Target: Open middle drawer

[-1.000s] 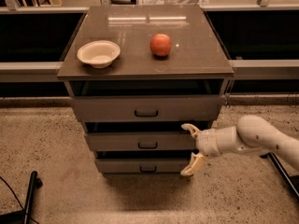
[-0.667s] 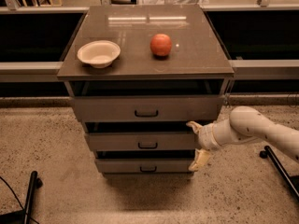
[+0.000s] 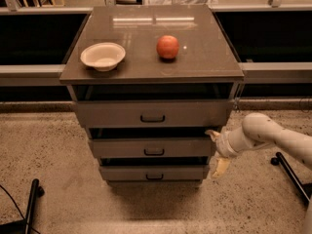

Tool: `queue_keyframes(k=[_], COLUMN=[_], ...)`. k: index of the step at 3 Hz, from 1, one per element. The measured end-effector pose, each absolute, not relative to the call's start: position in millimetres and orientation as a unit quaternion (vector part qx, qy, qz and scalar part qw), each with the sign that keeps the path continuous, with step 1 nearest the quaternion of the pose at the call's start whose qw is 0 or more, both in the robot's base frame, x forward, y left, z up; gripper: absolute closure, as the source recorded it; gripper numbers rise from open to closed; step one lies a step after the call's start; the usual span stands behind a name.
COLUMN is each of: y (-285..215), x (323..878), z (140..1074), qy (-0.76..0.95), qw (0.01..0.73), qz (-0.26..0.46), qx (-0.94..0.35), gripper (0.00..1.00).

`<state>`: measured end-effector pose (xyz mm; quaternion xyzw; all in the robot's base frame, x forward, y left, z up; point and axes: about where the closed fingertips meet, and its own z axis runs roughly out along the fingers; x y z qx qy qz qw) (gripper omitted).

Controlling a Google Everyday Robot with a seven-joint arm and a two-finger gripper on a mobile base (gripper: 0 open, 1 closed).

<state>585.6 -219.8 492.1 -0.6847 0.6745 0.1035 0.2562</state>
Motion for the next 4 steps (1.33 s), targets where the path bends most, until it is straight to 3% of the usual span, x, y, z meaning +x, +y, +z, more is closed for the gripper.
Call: queue_keyframes(k=[4], y=[-225], x=[643], z=[434], qy=[0.658], qw=[0.296], qz=[0.052], qx=[-0.690], gripper=[0.00])
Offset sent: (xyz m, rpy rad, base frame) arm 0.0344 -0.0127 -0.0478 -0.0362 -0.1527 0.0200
